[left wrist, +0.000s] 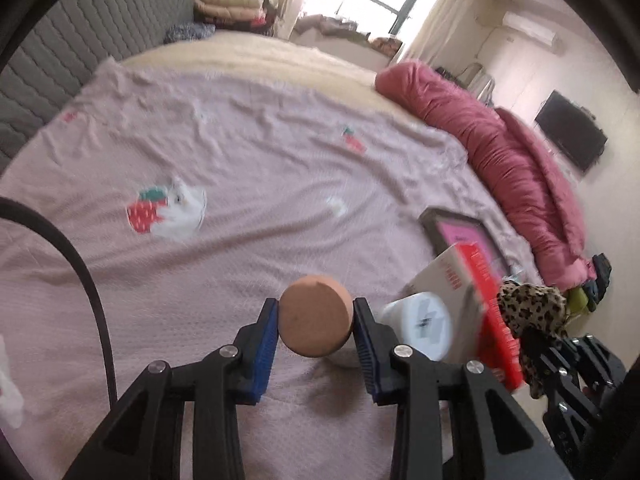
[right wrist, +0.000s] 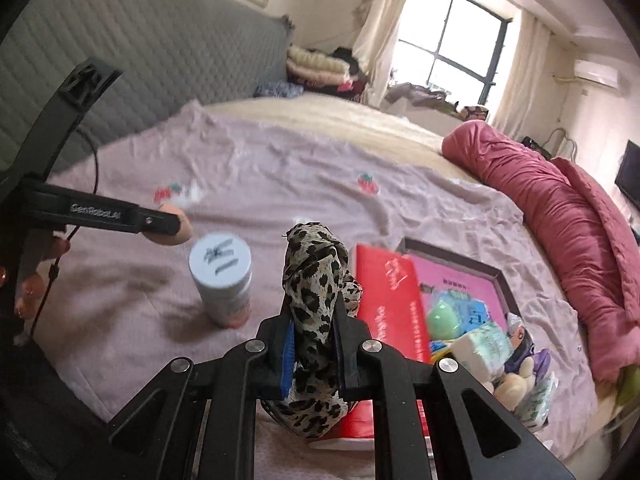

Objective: Organize soft objects
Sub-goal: 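Grasp the leopard scrunchie with the right tool while the left tool grasps the orange sponge, then lift the scrunchie and sponge and carry both toward the tray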

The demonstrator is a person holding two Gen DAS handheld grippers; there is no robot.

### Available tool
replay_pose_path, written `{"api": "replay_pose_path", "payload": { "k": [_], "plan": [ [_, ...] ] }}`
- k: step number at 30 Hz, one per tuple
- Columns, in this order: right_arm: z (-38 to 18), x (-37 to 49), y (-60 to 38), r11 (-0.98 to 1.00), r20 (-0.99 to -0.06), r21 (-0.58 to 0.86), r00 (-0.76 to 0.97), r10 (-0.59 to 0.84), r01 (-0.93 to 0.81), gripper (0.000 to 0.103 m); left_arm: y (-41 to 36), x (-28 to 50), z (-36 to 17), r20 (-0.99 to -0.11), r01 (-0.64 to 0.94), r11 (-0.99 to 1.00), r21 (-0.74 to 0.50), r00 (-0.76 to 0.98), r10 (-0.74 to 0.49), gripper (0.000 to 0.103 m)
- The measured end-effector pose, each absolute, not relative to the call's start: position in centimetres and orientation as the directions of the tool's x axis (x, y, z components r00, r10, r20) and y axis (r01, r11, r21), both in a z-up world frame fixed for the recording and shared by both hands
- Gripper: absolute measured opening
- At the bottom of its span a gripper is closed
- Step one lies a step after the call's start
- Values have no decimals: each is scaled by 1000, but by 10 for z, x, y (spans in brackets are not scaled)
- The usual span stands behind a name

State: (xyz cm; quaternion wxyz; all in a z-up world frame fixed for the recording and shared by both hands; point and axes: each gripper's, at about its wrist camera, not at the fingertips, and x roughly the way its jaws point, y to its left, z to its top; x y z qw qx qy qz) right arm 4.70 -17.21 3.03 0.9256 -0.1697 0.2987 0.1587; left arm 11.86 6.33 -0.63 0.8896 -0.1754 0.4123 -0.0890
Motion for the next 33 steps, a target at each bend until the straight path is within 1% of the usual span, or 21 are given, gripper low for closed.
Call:
{"api": "replay_pose_path", "payload": {
  "k": [4, 8, 11, 16, 19, 22, 26, 33],
  "plan": [
    [52, 41, -196, 914, -557, -198, 808, 192, -354, 15, 41, 105, 32, -669, 69, 933, -352, 679, -302, 37],
    [73, 43, -242, 953, -522, -133, 836, 167, -273, 15, 1, 100, 68, -637, 145, 934, -326, 696, -331, 37],
    [86, 44, -283, 978, -495, -85, 860, 126, -193, 15, -34, 101, 86, -630, 190, 937, -294, 699, -339, 37],
    [101, 38, -340, 995, -461, -55, 886, 51, -86, 15, -97, 106, 102, -634, 275, 922, -273, 669, -388, 37],
    [104, 35, -369, 998, -449, -51, 893, 17, -45, 15, -137, 110, 105, -641, 328, 906, -266, 642, -421, 37],
    [104, 34, -392, 1000, -447, -30, 895, -5, -9, 15, -174, 113, 101, -663, 368, 899, -237, 615, -426, 37],
    [101, 38, -411, 1000, -453, -5, 892, -9, 8, 15, -224, 118, 86, -695, 426, 880, -211, 567, -442, 37],
    [86, 51, -422, 1000, -481, 12, 876, 13, -9, 15, -268, 120, 47, -751, 459, 866, -199, 496, -436, 37]
  ]
}}
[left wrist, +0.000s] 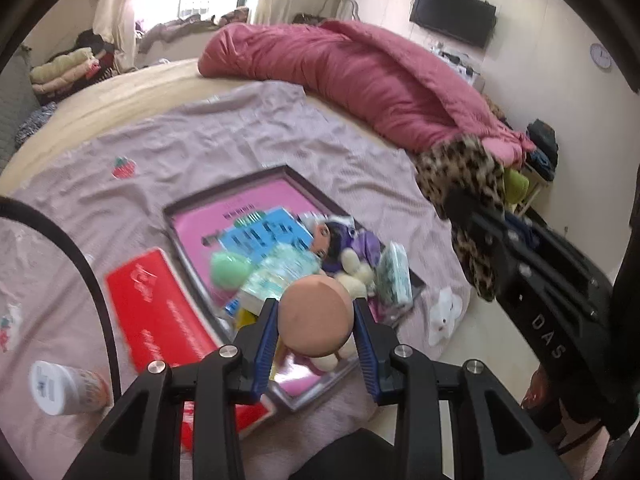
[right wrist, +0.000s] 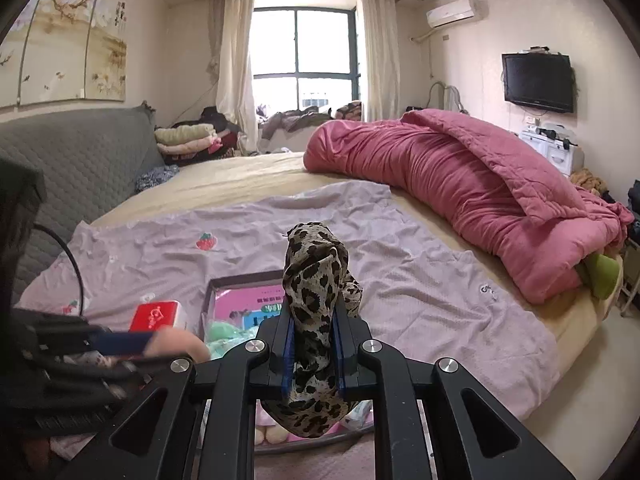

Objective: Organize soft objects
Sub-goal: 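Lift the scrunchie and sponge and carry both toward the tray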

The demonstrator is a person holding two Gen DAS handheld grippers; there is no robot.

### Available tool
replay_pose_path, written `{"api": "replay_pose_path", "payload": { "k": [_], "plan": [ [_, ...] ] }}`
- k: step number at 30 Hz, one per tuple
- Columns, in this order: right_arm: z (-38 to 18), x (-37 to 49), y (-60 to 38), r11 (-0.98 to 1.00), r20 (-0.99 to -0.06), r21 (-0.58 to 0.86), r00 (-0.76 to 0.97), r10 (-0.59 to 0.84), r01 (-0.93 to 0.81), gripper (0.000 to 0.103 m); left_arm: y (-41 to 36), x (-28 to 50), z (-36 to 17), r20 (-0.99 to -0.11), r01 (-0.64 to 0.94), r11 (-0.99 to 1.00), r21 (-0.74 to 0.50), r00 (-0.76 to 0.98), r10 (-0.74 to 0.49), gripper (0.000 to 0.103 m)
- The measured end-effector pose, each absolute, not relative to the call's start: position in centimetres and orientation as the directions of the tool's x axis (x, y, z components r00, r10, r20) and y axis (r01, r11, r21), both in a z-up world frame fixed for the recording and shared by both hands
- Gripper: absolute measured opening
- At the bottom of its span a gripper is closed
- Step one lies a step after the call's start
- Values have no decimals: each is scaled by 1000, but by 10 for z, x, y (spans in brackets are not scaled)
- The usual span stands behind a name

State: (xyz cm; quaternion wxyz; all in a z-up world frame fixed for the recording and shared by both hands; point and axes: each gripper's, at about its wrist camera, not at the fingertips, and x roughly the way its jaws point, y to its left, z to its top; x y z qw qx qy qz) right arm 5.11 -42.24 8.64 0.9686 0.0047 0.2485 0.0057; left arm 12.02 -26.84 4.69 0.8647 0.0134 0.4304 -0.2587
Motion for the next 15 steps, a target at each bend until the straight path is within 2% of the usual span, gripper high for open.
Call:
{"api": "replay_pose_path", "payload": {
  "k": [10, 15],
  "plan": [
    [59, 76, -435, 997, -534, 69, 842, 75, -45, 15, -289, 121, 4, -804, 483, 853, -197, 418, -422, 37],
    [48, 89, -431, 997, -557, 43, 827, 76, -63, 16, -293, 125, -10, -819, 485, 854, -189, 402, -410, 37]
  ]
}}
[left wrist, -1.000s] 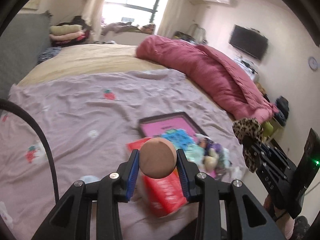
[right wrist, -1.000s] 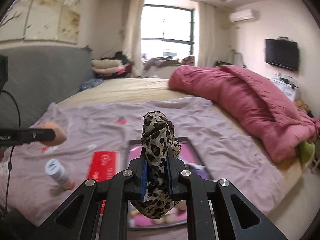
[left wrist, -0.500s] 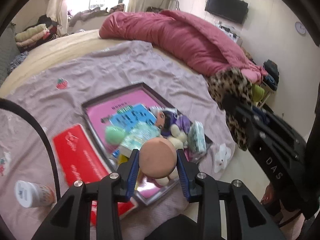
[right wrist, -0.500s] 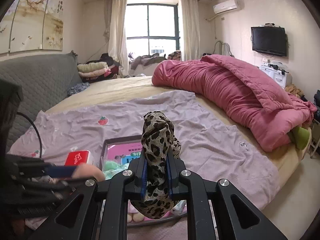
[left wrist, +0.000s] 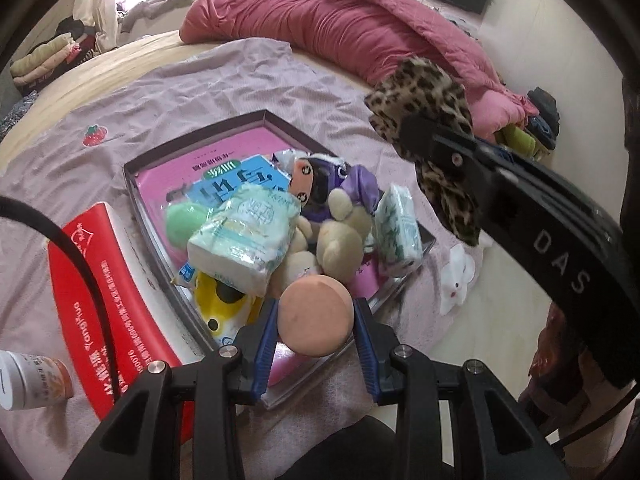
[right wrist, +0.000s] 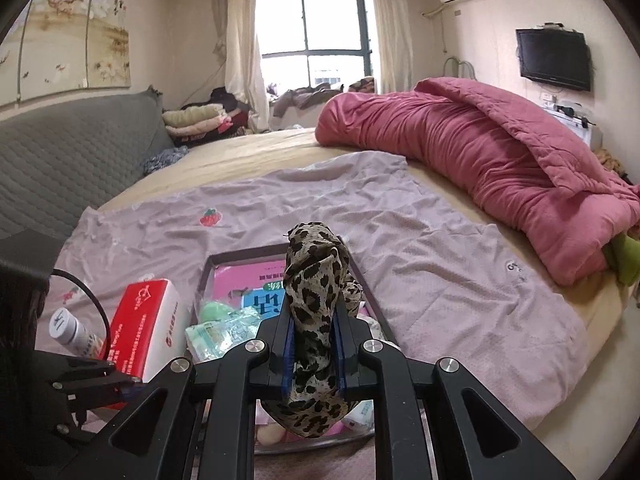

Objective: Organize soft objects
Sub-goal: 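Lift the scrunchie and sponge and carry both toward the tray, then lower the scrunchie onto the tray and open the right tool while the left tool releases the sponge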

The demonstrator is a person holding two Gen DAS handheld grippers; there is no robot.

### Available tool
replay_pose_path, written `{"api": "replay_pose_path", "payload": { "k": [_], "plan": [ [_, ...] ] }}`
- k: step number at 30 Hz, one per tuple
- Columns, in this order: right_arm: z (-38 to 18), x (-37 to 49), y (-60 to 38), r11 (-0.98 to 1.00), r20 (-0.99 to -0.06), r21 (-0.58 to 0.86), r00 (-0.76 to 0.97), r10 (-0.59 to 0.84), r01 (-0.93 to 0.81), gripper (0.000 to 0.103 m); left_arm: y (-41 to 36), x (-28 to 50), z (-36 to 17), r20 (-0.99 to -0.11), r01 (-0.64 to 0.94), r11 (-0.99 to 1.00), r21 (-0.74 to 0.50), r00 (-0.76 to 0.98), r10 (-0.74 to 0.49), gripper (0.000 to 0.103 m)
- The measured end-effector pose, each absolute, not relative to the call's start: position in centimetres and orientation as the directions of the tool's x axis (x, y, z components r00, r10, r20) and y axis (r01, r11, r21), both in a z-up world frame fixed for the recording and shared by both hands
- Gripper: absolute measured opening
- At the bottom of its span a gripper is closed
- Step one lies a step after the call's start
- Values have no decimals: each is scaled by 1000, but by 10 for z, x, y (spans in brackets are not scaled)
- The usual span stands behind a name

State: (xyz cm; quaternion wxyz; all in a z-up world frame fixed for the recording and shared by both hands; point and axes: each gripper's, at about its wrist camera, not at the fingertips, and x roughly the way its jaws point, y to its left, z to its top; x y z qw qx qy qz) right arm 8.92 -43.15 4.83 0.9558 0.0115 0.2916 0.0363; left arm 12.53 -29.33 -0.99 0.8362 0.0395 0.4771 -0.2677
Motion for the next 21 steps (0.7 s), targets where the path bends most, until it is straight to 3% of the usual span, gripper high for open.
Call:
{"api": "replay_pose_path", "payload": {
  "k": [9, 15, 21],
  "plan": [
    [26, 129, -413, 994, -621, -38, 781, 60, -107, 17, -291, 134, -24, -835, 475, 863, -173, 394, -384, 37],
    [4, 149, -407, 988, -681, 9, 722, 119, -155, 18, -290, 139, -28, -838, 477, 860, -179, 384, -387, 38],
    [-7, 154, -413, 961, -677, 190, 682, 276, -200, 37, -290, 142, -29, -837, 482, 857, -180, 383, -391, 38]
  ]
}}
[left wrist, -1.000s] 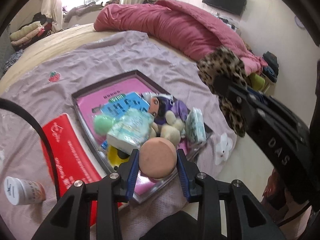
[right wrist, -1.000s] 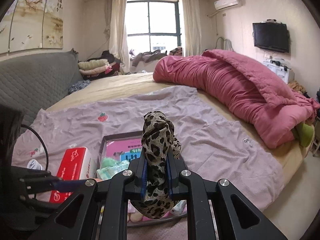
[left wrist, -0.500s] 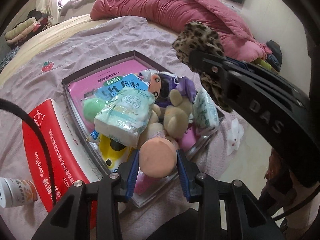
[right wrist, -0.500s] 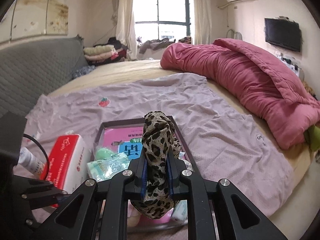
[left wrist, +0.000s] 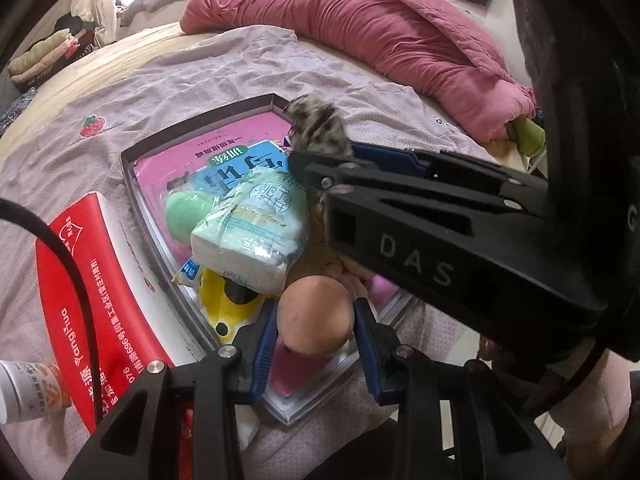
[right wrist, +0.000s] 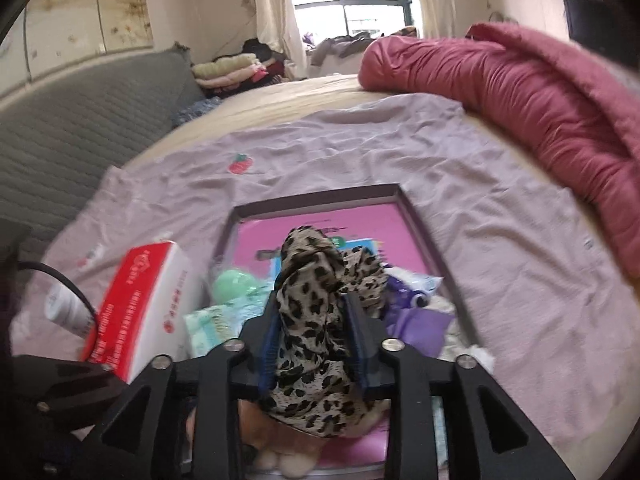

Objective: Organize soft objects
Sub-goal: 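Lower the scrunchie onto the tray and open the right tool while the left tool releases the sponge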

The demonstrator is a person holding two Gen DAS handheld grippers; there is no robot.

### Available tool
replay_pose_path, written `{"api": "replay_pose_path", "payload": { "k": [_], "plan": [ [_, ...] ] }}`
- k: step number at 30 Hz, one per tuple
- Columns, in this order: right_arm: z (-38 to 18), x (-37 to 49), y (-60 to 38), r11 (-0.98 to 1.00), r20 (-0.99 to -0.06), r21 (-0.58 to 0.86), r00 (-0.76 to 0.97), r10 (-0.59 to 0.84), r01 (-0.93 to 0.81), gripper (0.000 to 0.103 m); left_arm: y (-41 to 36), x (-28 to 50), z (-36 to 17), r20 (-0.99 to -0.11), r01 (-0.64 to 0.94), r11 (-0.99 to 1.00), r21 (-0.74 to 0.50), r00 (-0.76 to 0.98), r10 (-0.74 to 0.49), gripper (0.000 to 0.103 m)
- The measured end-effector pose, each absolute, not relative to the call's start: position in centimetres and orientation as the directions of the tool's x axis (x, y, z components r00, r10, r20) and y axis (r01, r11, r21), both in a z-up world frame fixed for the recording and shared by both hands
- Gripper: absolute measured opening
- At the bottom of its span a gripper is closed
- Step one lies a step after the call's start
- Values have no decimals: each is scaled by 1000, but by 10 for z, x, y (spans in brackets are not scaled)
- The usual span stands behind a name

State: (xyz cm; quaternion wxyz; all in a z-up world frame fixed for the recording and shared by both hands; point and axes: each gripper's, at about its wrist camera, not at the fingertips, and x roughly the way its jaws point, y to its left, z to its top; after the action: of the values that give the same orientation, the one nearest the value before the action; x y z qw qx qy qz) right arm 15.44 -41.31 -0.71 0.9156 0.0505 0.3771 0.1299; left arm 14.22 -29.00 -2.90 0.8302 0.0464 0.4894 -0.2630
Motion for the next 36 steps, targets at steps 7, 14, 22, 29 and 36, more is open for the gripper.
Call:
{"api": "replay_pose_path", "payload": {
  "k": [7, 14, 22, 29, 36],
  "plan": [
    [7, 143, -424, 944, -620, 264, 714, 324, -199, 60, -291, 142, -29, -837, 481, 858, -178, 385, -389, 39],
    [30, 122, -449, 943, -548, 301, 783, 294, -143, 71, -294, 144, -30, -843, 476, 866, -150, 396, -363, 42],
    [52, 95, -467, 956, -517, 282, 827, 222, -80, 73, -291, 145, -22, -829, 476, 862, -176, 400, -390, 57],
    [59, 80, -473, 954, -502, 296, 840, 207, -58, 73, -283, 144, -11, -817, 459, 869, -185, 420, -396, 61],
    [70, 67, -469, 961, -495, 274, 853, 166, -28, 74, -271, 137, 7, -796, 435, 885, -168, 470, -382, 63]
  ]
}}
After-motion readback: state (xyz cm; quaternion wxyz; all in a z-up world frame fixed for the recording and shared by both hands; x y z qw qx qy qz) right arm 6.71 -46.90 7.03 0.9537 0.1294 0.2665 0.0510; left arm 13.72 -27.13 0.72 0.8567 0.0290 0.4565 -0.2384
